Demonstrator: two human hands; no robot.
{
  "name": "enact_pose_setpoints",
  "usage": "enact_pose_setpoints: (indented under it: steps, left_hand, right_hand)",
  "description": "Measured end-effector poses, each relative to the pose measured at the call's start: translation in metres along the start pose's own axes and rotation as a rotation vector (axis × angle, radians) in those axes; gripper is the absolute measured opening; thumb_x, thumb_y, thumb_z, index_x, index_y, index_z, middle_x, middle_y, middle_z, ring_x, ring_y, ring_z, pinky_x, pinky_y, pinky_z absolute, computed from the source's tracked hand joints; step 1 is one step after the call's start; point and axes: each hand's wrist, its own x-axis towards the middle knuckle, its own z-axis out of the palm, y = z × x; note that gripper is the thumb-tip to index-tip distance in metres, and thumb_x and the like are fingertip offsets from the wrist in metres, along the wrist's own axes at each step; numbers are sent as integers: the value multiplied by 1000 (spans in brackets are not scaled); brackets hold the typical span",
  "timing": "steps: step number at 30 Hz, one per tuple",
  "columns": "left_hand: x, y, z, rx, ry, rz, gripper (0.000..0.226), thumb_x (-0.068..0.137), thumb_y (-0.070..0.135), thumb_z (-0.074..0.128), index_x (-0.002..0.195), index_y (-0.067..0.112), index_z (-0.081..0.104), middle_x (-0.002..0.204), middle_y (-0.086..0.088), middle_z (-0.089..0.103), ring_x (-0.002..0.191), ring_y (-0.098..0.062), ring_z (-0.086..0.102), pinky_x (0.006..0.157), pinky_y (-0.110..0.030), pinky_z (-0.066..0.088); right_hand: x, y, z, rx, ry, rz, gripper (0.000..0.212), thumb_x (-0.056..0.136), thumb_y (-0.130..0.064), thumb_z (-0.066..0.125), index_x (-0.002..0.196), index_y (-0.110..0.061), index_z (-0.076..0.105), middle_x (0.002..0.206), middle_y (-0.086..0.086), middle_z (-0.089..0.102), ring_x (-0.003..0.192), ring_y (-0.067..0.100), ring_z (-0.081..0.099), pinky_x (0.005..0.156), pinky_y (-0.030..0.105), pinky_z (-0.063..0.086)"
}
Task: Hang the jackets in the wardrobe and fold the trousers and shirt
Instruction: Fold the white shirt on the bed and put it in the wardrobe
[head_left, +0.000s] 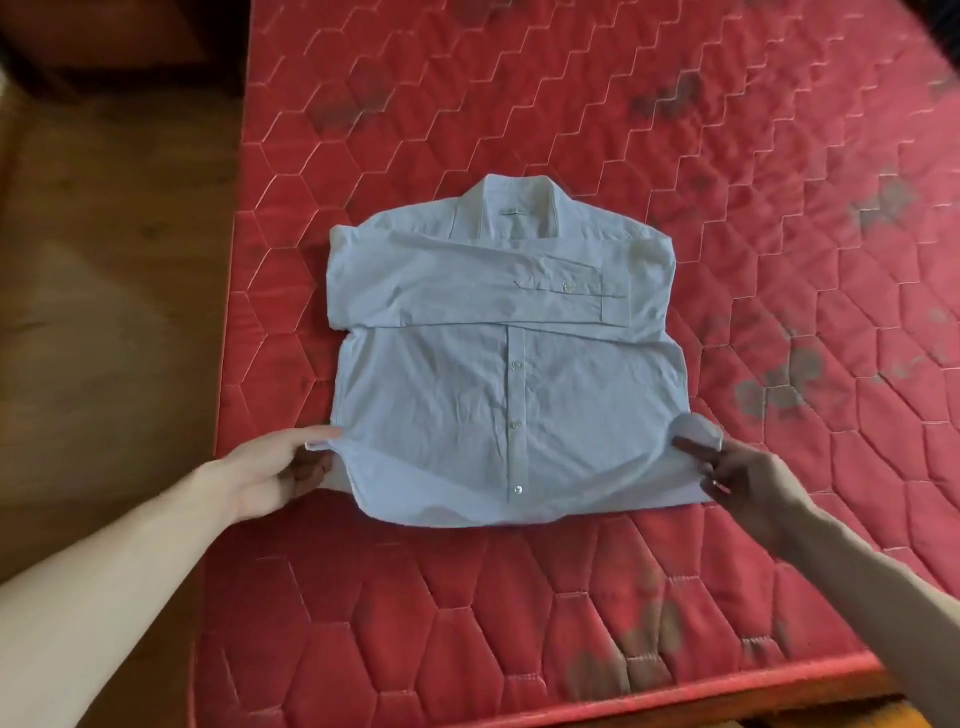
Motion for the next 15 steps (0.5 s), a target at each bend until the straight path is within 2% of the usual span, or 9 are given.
enact_pose_setpoints:
  steps: [2,4,7,9,11,12,13,14,15]
  left_hand:
    - [8,24,9,-126,48,59,6,81,12,78,87,11,78,70,-3,71,50,-8,65,43,-20,52]
    - [18,46,18,-302,116,103,6,91,10,71,85,11,73,73,-4,71,57,-11,67,45,-19,54]
    - [36,63,31,-398,187,141,15,107,15,51,105,4,62,92,-11,70,71,-19,71,56,-24,59]
    - [45,63,44,-257,262,151,19,110,14,42,123,3,52,98,-16,70,76,-25,69,60,-29,57]
    - [51,57,57,23,378,184,22,109,12,41,130,8,49,108,-21,70,77,-29,66,57,-31,60]
    - [55,53,62,244,462,227,26,108,14,44,133,9,49,121,-24,67,88,-33,66,66,-33,63]
    - [59,50,65,483,554,274,33,106,18,48,137,9,50,134,-23,61,106,-38,64,84,-40,61]
    - [63,49,69,679,632,321,39,105,23,51,140,9,50,141,-21,55,123,-40,56,98,-47,53]
    - [66,51,73,799,689,377,41,103,28,53,140,9,52,143,-20,51,132,-41,48,104,-51,46]
  right_hand:
    - [21,-29,3,-52,14,-59,61,69,16,47,120,-7,72,118,-2,79,78,5,57,69,17,50]
    - [44,-53,5,-105,81,-120,44,81,12,62,115,-11,78,114,-4,80,86,4,66,79,21,51]
    - [74,-67,13,-212,120,-124,35,88,1,75,121,-11,75,113,5,78,89,15,69,85,30,52]
    - [88,-62,20,-365,152,-134,43,91,-1,73,132,-13,67,104,8,73,83,18,65,79,30,54]
    - [99,-55,27,-523,211,-196,42,92,-5,74,132,-12,66,101,10,72,83,23,65,73,29,56]
    - [104,-52,29,-592,254,-223,39,91,-11,75,129,-11,67,108,14,72,92,29,67,80,34,58]
    - [108,-51,31,-658,311,-238,38,91,-18,75,127,-12,68,116,17,71,106,36,65,93,42,56]
    - [113,-51,32,-722,373,-250,37,90,-25,75,125,-15,69,121,19,69,117,40,61,103,48,51]
    - [116,-52,32,-778,425,-263,38,90,-31,74,124,-16,70,125,20,66,124,43,56,107,52,47]
